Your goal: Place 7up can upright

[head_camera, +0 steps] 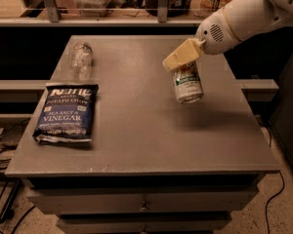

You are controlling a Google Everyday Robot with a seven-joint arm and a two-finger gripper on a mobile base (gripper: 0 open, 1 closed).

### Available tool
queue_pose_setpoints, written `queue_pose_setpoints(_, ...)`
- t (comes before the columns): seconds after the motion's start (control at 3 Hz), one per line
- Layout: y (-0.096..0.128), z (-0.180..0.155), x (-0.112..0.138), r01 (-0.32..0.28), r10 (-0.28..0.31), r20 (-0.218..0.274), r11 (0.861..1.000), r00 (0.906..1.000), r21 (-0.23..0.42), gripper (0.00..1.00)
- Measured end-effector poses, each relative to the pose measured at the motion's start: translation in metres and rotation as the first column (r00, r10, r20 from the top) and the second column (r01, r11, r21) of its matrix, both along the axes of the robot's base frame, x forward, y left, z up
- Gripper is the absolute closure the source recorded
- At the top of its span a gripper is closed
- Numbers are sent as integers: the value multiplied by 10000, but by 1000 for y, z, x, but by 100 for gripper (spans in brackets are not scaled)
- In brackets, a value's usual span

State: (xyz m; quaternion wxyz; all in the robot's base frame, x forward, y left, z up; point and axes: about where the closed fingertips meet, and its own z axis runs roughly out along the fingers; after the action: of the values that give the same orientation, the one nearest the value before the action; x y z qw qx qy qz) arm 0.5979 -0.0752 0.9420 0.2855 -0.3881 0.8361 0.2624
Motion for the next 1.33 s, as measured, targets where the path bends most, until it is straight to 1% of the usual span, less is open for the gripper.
queue_pose_setpoints(0.33, 17, 15, -9, -1568, 1487, 1215, 9858, 9814, 601, 100)
queue_pose_setpoints(0.67, 24, 16, -10, -2302, 2207, 1890, 9727, 9569, 294, 100)
queue_pose_setpoints(1.0, 34, 15, -13, -2603, 2570, 1870, 9655, 9481, -72, 100)
queue_pose_setpoints(1.33, 61, 15, -28, -3709, 3902, 2240, 9203, 8930, -1245, 100)
